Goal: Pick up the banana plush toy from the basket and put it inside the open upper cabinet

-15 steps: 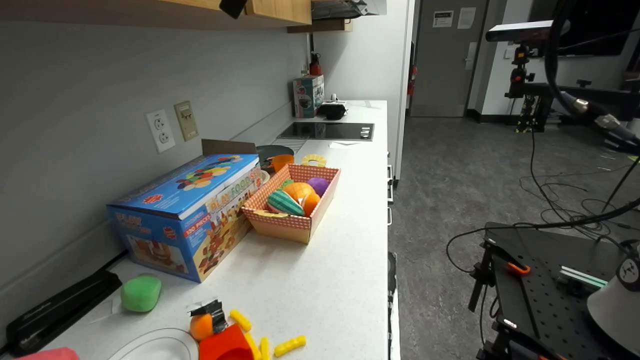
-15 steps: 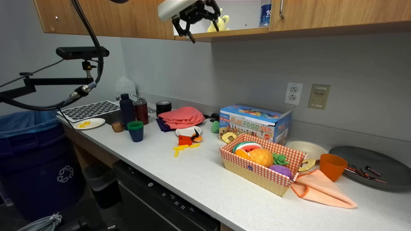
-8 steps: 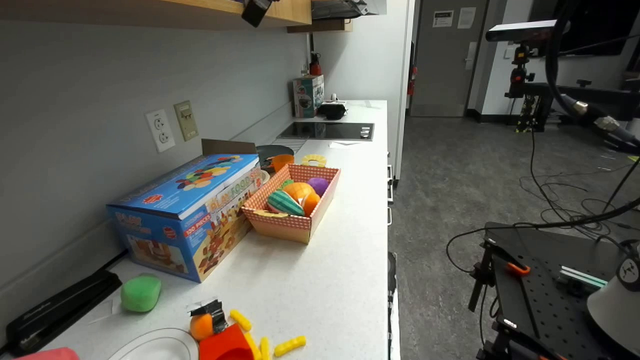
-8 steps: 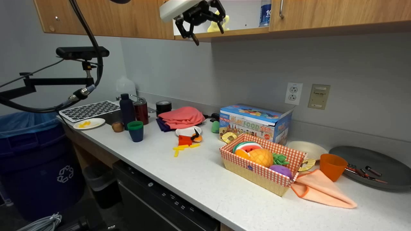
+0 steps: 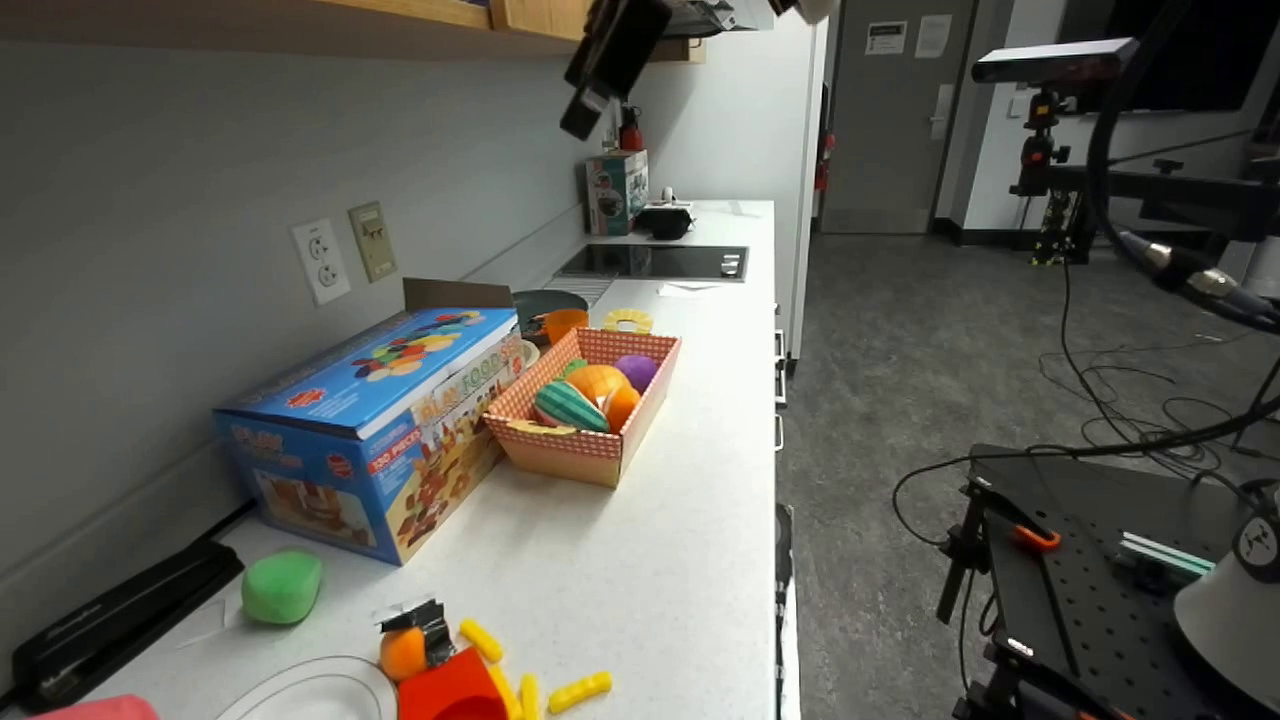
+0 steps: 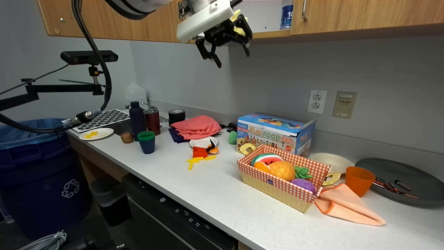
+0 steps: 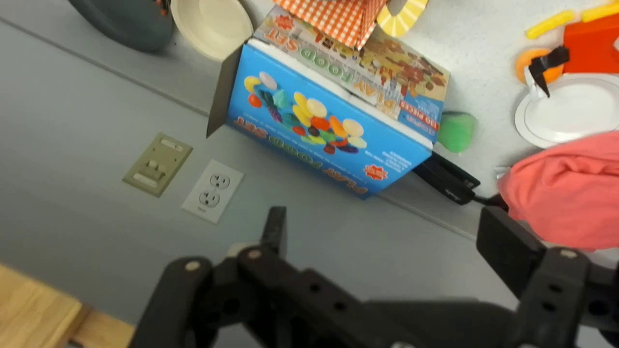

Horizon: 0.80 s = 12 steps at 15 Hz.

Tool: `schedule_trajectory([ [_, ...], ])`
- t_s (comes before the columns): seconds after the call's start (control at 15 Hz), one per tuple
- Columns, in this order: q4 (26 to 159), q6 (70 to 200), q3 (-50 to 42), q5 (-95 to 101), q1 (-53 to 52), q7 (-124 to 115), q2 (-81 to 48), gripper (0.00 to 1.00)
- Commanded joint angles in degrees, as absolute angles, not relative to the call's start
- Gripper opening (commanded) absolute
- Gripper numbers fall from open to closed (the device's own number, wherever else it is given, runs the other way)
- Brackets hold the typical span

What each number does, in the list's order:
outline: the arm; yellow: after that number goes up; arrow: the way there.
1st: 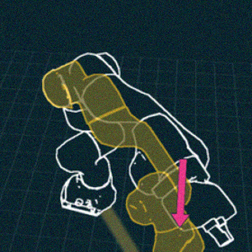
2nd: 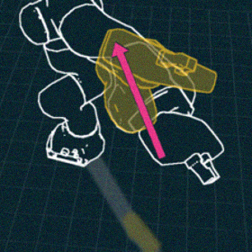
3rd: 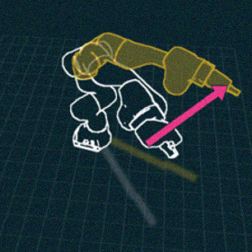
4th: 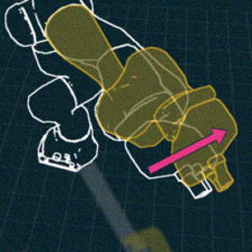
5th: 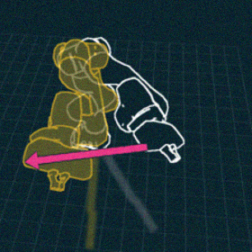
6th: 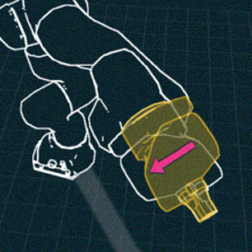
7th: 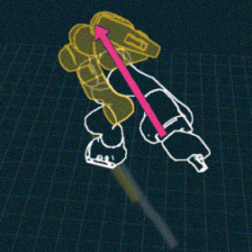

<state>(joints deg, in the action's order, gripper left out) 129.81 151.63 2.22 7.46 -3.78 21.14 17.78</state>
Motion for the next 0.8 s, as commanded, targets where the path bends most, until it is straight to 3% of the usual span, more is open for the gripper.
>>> schedule_trajectory([
  [0.0, 133.07, 157.49, -0.18, 9.11, -2.48, 20.98, 12.61, 1.00],
  [0.73, 127.90, 161.77, -0.68, 9.10, -1.38, 21.18, -1.53, 1.00],
])
